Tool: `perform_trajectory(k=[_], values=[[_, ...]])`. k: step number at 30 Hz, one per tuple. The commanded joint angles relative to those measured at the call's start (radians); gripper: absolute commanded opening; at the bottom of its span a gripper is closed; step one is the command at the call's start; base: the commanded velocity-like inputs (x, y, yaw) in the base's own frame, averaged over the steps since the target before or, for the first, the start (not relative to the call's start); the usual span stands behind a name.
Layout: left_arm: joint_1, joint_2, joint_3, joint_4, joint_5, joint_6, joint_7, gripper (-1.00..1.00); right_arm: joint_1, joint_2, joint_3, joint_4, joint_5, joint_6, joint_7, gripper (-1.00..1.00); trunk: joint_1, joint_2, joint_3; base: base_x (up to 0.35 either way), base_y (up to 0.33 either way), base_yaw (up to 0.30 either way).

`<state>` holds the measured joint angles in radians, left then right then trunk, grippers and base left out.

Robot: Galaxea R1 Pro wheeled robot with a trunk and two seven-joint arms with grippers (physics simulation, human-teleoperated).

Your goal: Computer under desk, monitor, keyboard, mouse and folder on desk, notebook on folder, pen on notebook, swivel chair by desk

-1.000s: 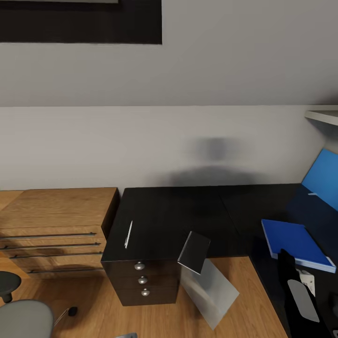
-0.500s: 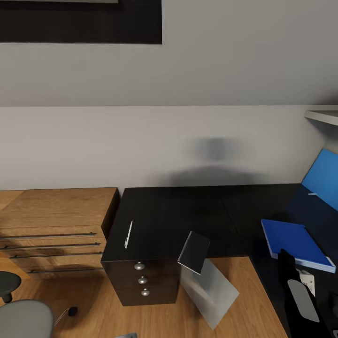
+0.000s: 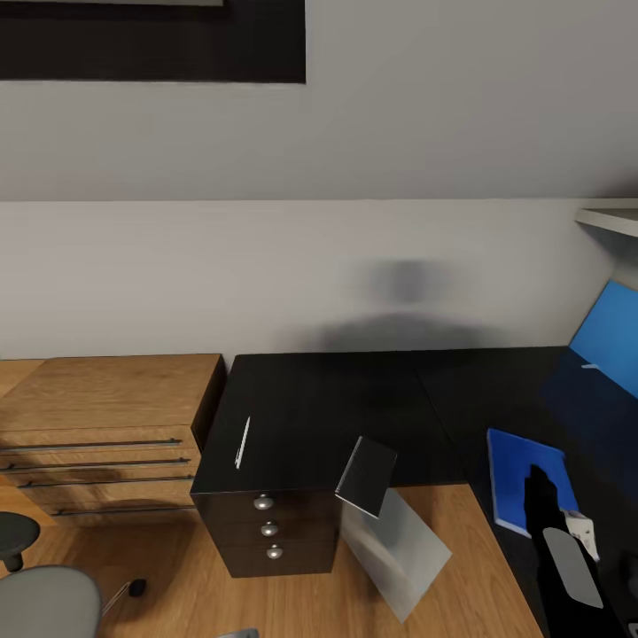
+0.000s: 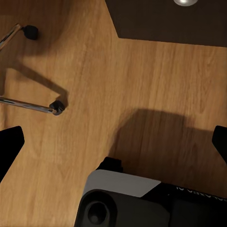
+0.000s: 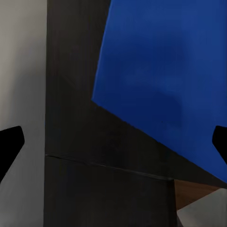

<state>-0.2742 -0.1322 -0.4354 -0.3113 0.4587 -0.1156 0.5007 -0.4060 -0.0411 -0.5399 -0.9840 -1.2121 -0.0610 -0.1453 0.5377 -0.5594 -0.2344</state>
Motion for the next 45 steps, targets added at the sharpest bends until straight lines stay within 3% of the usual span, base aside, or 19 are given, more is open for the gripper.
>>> perform_trajectory(k=[1,9,17,23,26,32,38,45], values=[[-0.001,0.001,-0.008,0.001,0.011,-0.006,0.005,1.0,-0.001,0.0,0.001,-0.001,-0.011,-0.005,-0.004,1.0,0.0,-0.001,-0.002,0.0,0.0,0.0],[-0.001,0.005,-0.006,0.002,0.011,-0.006,0.004,1.0,-0.001,-0.007,0.001,-0.002,-0.011,-0.005,-0.004,1.0,0.0,-0.001,-0.002,0.0,0.0,0.0],[-0.001,0.005,-0.006,0.003,0.012,-0.004,0.005,1.0,-0.001,0.002,0.017,-0.046,-0.006,-0.006,0.0,1.0,0.0,-0.001,-0.002,0.0,0.0,0.0],[-0.001,0.005,-0.008,0.003,0.012,-0.004,0.005,1.0,-0.001,0.043,0.081,-0.084,-0.002,-0.008,0.001,1.0,0.0,-0.001,-0.002,0.0,0.0,0.019],[-0.001,0.005,-0.008,0.003,0.012,-0.004,0.005,1.0,-0.001,0.049,0.134,-0.083,-0.001,-0.009,0.0,1.0,0.0,-0.001,-0.001,0.0,0.0,0.191],[-0.001,0.002,-0.01,0.003,0.01,-0.005,0.006,1.0,-0.001,0.068,0.181,-0.074,-0.001,-0.01,0.0,1.0,0.0,-0.001,0.002,0.0,0.0,0.246],[-0.001,-0.001,-0.012,0.0,0.009,-0.007,0.008,1.0,-0.001,0.083,0.274,-0.003,-0.003,-0.006,-0.003,1.0,0.0,-0.001,0.004,0.0,0.0,0.229],[-0.001,0.0,-0.01,-0.002,0.011,-0.007,0.008,1.0,-0.001,0.087,0.288,0.019,-0.007,0.001,-0.002,1.0,0.012,-0.022,-0.006,0.0,0.0,0.029]])
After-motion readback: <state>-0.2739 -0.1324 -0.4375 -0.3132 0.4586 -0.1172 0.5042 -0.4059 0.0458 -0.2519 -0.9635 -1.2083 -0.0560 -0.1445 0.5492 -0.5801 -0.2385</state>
